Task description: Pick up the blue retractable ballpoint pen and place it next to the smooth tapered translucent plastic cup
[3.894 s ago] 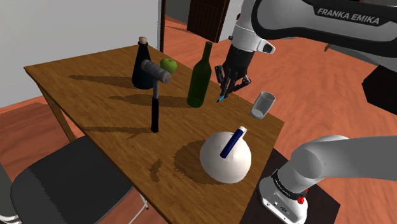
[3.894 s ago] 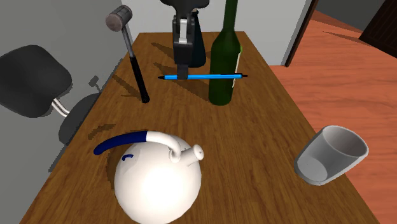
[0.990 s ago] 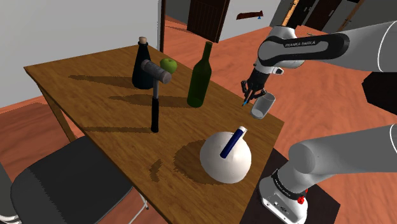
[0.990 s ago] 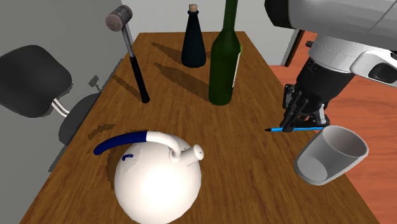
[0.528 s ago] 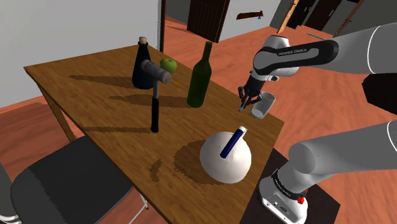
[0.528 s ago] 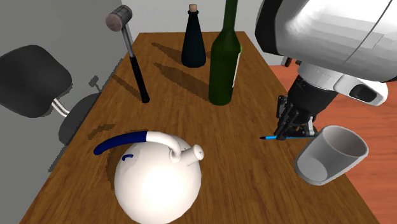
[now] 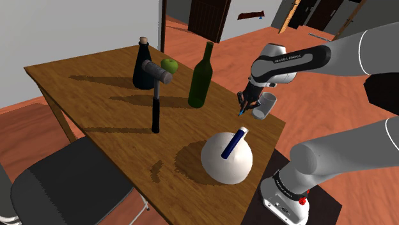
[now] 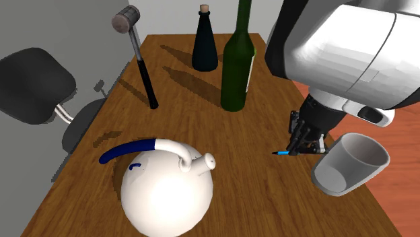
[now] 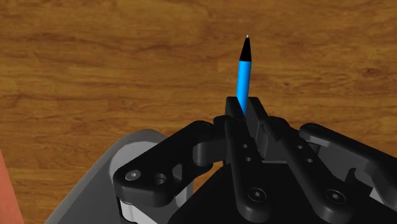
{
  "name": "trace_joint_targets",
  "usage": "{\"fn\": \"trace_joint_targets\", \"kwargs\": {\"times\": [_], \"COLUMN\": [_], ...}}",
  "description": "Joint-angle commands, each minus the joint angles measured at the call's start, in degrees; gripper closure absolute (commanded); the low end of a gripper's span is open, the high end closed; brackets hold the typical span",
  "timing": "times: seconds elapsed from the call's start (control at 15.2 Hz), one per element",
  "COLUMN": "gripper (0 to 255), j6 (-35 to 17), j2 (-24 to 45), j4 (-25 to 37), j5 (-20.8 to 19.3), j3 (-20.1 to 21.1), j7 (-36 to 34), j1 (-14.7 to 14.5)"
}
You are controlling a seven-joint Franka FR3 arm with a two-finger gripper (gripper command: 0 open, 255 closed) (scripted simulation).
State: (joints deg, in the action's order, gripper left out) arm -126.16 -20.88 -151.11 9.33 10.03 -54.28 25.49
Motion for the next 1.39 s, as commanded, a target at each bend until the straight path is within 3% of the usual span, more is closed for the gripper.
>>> {"fn": "trace_joint_targets", "kwargs": {"times": [0.0,0.26,0.33,0.66,0.92,1.32], "gripper": [255,255,0,0,0,0], "j6": [-0.2,-0.2,-0.2,-0.2,8.3,8.3], "j2": [0.1,0.1,0.1,0.1,-3.5,-3.5], "j4": [0.0,0.0,0.0,0.0,4.7,4.7], "j5": [0.0,0.0,0.0,0.0,-0.7,-0.7], "j3": [0.0,0.0,0.0,0.0,-0.8,-0.8], "j7": [0.0,0.0,0.0,0.0,-0.1,-0.1], "j1": [0.0,0.0,0.0,0.0,0.4,0.4]}}
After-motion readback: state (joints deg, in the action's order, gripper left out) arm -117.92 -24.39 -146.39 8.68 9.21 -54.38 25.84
